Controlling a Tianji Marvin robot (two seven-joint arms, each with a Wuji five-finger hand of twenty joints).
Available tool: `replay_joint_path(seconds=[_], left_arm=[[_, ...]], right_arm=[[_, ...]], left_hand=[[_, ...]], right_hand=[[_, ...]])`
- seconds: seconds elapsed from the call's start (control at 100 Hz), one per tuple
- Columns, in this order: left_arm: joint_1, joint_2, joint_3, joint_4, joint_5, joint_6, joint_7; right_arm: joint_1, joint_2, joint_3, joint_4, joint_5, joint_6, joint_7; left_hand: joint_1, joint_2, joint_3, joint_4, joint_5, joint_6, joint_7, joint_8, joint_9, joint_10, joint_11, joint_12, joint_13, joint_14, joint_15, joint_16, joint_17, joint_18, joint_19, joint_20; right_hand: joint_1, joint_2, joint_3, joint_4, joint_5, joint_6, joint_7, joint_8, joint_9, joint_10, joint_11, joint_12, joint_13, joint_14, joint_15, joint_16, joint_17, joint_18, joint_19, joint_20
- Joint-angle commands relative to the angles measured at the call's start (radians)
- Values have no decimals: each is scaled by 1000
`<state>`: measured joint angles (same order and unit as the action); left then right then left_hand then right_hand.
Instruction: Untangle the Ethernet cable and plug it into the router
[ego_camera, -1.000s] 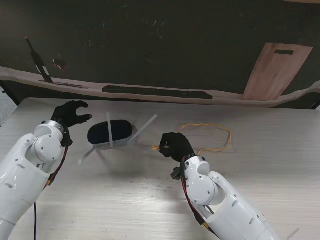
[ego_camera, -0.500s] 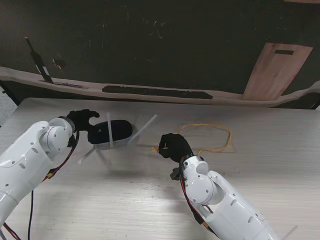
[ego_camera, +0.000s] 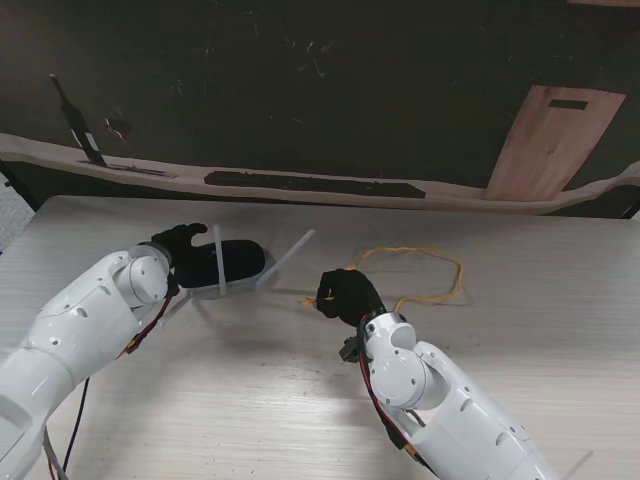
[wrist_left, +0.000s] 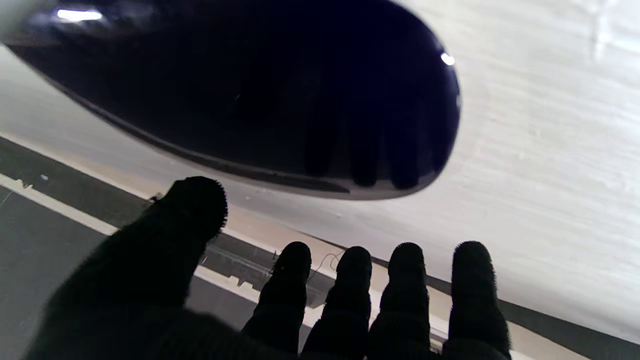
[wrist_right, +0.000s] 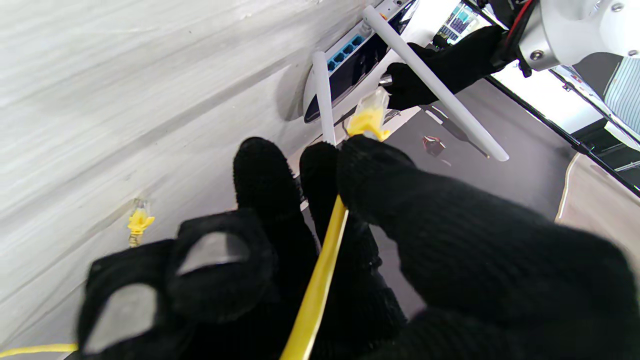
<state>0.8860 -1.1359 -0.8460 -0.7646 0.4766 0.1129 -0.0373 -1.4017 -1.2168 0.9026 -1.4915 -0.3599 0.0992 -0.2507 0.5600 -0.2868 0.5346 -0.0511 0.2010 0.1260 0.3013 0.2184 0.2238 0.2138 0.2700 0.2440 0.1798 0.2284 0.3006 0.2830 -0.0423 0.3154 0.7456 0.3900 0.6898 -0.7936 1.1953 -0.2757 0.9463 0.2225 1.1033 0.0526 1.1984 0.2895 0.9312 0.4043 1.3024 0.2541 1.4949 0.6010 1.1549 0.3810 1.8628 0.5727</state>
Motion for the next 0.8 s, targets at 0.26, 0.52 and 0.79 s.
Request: replay_joint_path(seconds=[0.26, 0.52, 0.79], left_arm=[[-46, -32, 102, 61, -39, 3, -95], [11, 83, 95, -187, 103, 129, -389], [84, 150, 53, -385, 236, 200, -600]], right_arm=[[-4, -3, -1, 3, 8, 5, 20], [-1, -5, 0, 8, 15, -2, 17], [0, -6, 2, 12, 19, -13, 16]], left_hand=[[18, 6, 18, 15, 15, -13, 3, -12, 21, -31, 78, 32, 33, -10, 39, 1, 4, -14, 49, 6], [70, 88, -164, 34, 28, 32, -34, -24, 42, 4, 60, 30, 34, 20, 32, 6, 3, -25, 58, 13], [129, 177, -352, 56, 36, 118, -129, -73, 13, 60, 19, 5, 22, 45, 21, 1, 9, -36, 60, 14]], right_hand=[[32, 25, 18, -6, 24, -15, 26, 10, 106, 111, 69, 0, -3, 5, 56, 16, 32, -177, 212, 5], [32, 27, 16, -5, 24, -16, 26, 11, 105, 110, 70, 0, -3, 5, 56, 16, 32, -175, 212, 4], [32, 28, 15, -5, 22, -16, 27, 11, 105, 110, 71, 0, -3, 5, 56, 15, 32, -174, 211, 4]])
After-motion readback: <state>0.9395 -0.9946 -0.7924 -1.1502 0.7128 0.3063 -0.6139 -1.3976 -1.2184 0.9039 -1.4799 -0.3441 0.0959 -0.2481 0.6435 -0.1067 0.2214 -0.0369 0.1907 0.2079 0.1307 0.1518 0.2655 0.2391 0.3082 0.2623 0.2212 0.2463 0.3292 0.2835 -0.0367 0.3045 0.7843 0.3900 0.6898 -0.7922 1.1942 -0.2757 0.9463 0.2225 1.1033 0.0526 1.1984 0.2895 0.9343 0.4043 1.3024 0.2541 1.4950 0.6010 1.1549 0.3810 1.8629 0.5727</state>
